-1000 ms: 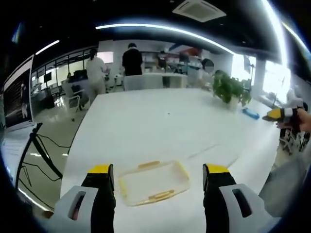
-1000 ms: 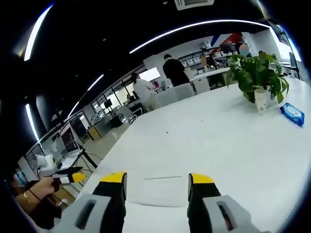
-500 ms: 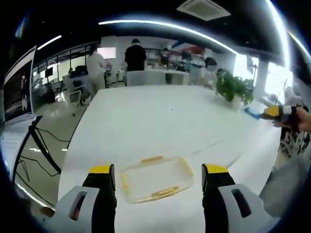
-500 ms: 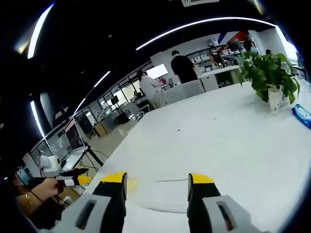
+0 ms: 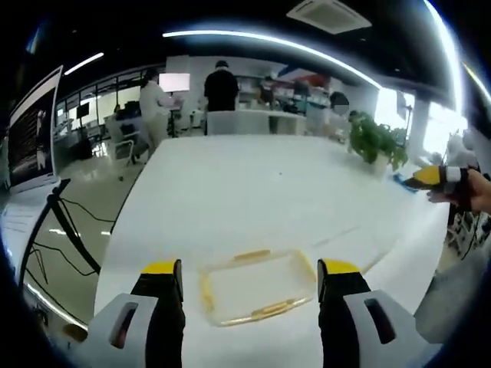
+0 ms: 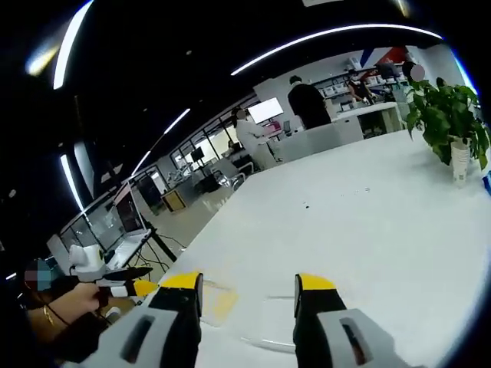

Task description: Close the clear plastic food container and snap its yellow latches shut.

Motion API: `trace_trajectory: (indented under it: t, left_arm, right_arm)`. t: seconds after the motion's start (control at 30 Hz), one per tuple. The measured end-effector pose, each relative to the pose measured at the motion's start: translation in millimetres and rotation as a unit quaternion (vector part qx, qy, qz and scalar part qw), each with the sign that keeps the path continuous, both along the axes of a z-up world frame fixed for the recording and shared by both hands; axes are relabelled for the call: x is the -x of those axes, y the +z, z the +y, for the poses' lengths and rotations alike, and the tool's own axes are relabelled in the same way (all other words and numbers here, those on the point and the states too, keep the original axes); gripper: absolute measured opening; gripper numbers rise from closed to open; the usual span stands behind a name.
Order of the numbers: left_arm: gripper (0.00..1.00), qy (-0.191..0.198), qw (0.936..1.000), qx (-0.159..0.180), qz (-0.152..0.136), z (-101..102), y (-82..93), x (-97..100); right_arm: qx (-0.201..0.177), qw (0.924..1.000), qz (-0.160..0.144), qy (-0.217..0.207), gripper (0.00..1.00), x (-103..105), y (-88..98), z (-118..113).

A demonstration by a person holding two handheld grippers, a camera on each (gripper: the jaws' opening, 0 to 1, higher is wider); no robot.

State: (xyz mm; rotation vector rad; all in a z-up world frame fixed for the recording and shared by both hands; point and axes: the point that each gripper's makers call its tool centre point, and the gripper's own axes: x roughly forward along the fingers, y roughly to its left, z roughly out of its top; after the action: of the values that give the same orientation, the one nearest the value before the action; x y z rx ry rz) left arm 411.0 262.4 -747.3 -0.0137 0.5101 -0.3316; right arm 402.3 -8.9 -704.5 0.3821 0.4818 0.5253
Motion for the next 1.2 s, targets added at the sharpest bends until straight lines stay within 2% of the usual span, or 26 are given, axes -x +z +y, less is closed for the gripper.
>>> trace_trajectory:
  t: [0.33,0.5,0.63,0.97,1.2]
  left_arm:
    - [0.66,0.014,0.9999,0.001,0.006,12.5,-10.5,-1.7]
    - [0.65,0.021,0.9997,0.012,-0.006,16.3,-8.1,-5.6]
    - [0.65,0.023,0.9997,0.012,-0.002,19.4,-11.3,-8.8]
    - [0.60,0.024,0.9996,0.015,0.005,24.7,-19.5,-14.5]
    - [0.59,0.022,0.9996,0.013,0.011,23.4,-23.9,-12.9]
  right_arm:
    - [-0.003,0.9998,0.008,0.015,0.44,-10.2,-6.7,25.1]
    - [0.000,0.9995,0.007,0.032,0.43,-15.3,-8.8,41.5]
    - [0.002,0.9991,0.008,0.041,0.43,-17.1,-11.9,52.1]
    - [0.001,0.9978,0.021,0.063,0.41,-15.8,-29.0,79.8]
    - [-0.002,0.9968,0.025,0.076,0.40,-9.8,-32.1,94.7]
